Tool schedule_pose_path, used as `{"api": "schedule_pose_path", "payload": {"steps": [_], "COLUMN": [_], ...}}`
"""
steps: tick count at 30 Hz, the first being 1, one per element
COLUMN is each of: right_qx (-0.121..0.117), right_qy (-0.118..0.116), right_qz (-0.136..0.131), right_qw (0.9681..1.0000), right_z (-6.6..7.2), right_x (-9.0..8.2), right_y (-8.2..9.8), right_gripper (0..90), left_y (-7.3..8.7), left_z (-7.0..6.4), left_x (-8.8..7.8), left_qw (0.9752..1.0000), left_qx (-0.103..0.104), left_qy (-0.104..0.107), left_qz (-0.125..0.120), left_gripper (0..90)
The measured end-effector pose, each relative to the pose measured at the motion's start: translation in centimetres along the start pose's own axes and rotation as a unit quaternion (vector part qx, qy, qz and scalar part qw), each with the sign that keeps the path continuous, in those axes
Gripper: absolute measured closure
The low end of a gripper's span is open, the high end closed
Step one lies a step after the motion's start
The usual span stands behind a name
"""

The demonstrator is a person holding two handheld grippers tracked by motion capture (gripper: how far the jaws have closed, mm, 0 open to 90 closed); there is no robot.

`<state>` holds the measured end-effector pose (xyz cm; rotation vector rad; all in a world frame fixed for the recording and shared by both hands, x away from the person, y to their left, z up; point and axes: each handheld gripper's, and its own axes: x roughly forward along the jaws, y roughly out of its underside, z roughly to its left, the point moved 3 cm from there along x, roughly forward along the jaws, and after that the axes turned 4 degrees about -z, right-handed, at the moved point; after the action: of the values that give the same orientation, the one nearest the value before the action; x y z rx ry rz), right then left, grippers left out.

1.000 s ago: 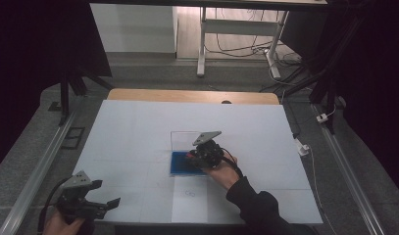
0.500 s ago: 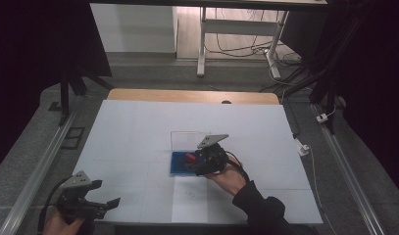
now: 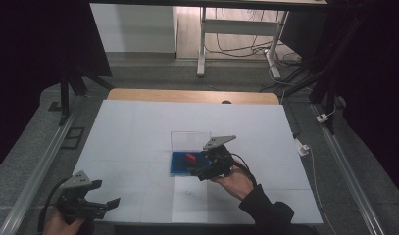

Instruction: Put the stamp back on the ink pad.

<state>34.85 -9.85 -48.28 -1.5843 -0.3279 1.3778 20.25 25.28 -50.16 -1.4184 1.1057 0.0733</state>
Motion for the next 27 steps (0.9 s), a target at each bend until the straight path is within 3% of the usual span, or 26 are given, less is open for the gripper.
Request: {"api": "schedule_pose_path", "payload": {"steps": [7,12,27], "right_qx": [-0.001,-0.014,-0.006], "right_qy": [0.005,0.014,0.048], "right_qz": [0.0,-0.003,-0.023], "right_qw": [1.0,0.9998,0.9986], "right_z": [0.3,0.8,1.1], "right_x": [-1.2,-2.3,-6.0], "right_y": [0.5,0.8,2.4], "right_gripper": [7.3,2.5,0.0], "left_y": [0.0,0.0,0.0], "left_z": [0.0,0.0,0.0], "left_x": [0.0,0.0,0.0], "left_qw": [1.0,1.0,1.0], "left_qx": [0.0,0.0,-0.001], "left_qy": [-0.001,-0.001,-0.001], "left_qz": [0.0,0.0,0.001], "left_gripper": [4.3,4.2,4.2]}}
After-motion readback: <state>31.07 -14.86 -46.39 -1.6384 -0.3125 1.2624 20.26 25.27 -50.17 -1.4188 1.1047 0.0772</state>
